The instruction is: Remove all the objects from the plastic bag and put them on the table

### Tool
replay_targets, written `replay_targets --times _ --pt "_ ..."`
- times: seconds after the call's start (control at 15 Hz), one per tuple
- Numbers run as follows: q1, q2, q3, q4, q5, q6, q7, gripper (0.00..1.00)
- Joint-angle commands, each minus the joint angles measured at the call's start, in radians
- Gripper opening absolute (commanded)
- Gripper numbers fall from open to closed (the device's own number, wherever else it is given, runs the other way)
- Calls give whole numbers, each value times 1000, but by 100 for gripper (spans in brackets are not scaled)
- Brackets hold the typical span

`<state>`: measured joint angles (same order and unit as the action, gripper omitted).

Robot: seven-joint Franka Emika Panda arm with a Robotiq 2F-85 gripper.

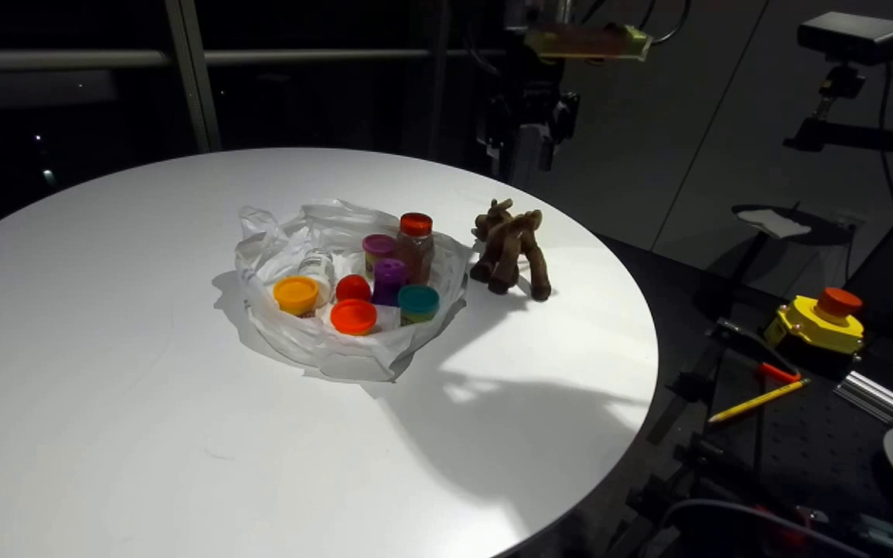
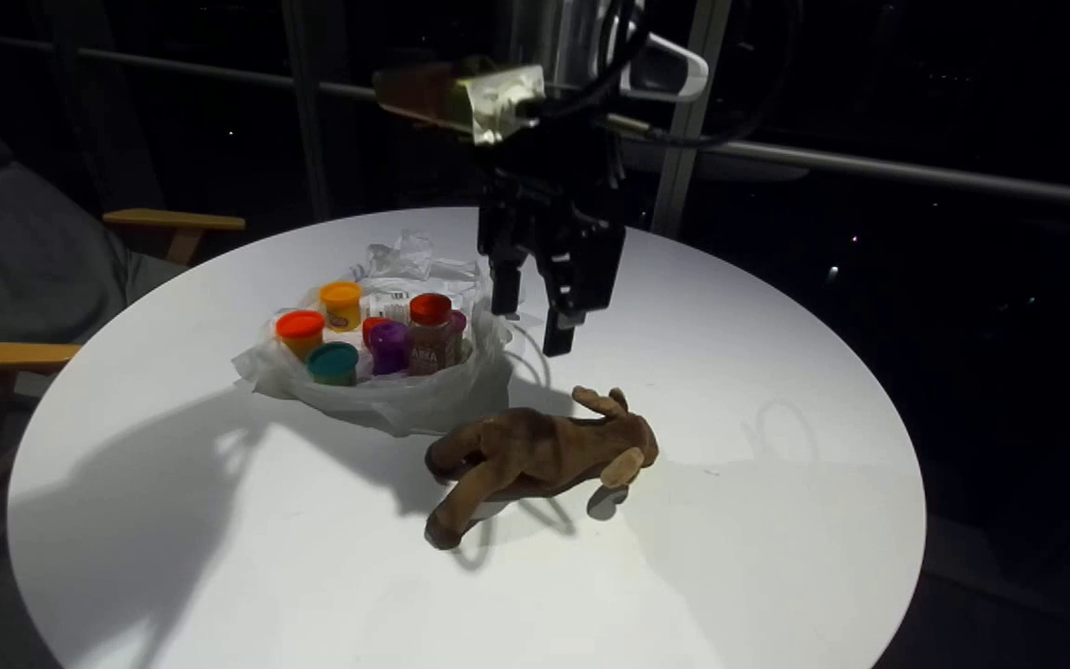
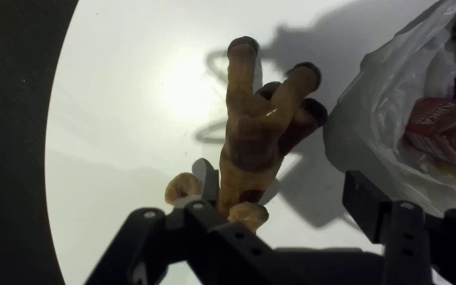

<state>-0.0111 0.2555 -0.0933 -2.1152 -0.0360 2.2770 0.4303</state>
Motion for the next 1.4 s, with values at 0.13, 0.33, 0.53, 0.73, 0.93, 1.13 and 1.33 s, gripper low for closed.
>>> replay_targets --times 0.13,0.33,0.53,0.73,0.93,1.13,1.33 --pt "71 -158 40 -41 -46 -69 114 100" --pt "50 -121 39 -21 -23 -59 82 100" --pt "42 -106 32 -22 -23 -58 81 100" --pt "39 -102 31 -22 -23 -58 81 100" --pt "51 -70 40 -6 -47 -29 66 100" --pt "64 -11 52 10 -104 15 6 100" --pt "75 81 64 65 -138 56 -96 100"
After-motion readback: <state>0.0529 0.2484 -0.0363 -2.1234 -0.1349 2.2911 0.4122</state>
